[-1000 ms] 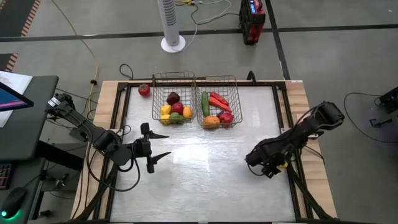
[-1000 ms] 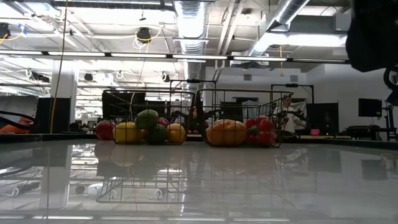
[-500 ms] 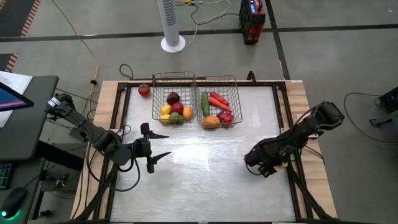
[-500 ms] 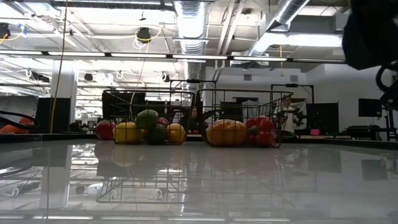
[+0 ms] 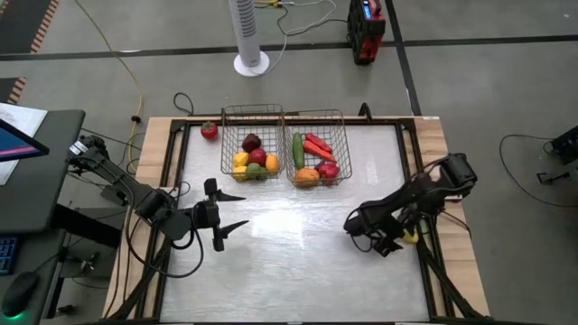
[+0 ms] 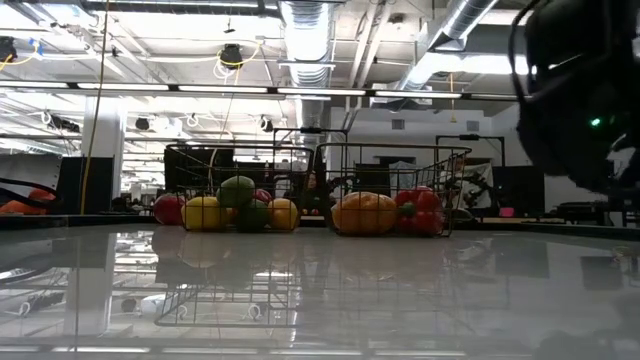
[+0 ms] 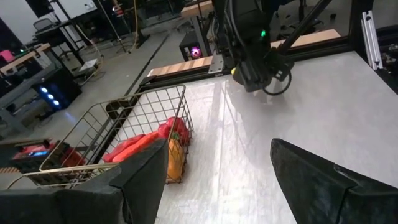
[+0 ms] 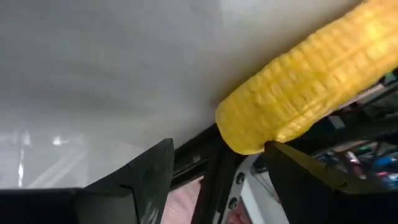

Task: Sort produce into baskets
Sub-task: Put the corn into the right wire basket

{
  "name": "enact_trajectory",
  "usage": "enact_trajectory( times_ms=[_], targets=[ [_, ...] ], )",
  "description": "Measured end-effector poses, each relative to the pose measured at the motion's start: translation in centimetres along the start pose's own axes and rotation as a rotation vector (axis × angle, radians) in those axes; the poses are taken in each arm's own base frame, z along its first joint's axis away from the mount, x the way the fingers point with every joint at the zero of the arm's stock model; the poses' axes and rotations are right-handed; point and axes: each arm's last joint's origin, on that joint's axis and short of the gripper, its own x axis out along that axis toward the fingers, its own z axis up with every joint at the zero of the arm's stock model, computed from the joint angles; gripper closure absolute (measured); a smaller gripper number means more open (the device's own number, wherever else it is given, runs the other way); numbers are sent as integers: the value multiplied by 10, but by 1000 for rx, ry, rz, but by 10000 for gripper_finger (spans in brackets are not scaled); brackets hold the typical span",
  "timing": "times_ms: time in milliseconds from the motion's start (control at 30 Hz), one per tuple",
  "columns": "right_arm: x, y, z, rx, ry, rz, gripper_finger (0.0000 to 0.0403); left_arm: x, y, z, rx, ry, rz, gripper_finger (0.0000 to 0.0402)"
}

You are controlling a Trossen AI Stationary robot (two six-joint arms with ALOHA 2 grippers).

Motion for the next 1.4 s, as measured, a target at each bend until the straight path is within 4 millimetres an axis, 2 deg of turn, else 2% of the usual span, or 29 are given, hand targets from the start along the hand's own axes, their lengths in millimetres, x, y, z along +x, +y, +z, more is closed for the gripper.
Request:
enact_trajectory(
  times_ms=[233, 367, 500, 667, 867, 1067, 1233, 1400],
  targets=[
    [-24, 27, 7, -172, -120, 71, 121, 0, 0, 0, 5, 0, 0, 132],
    [-50, 49, -1, -277, -233, 153, 121, 0, 0, 0, 3, 0, 0, 132],
    [-74, 55, -16, -291, -339, 102, 121, 0, 0, 0, 2, 0, -3, 132],
    [-92, 46, -23, -241, -496, -37, 121, 0, 0, 0, 1, 1, -6, 132],
    [-100, 39, -13, -281, -688, -188, 121, 0, 0, 0, 0, 1, -6, 132],
    [-110, 31, 1, -311, -772, -254, 121, 0, 0, 0, 1, 1, -6, 132],
    [-122, 18, 6, -295, -902, -186, 121, 0, 0, -1, -1, 4, -5, 132],
    [-122, -5, -4, -279, -1005, -79, 121, 0, 0, -2, 6, 13, -5, 132]
  ],
)
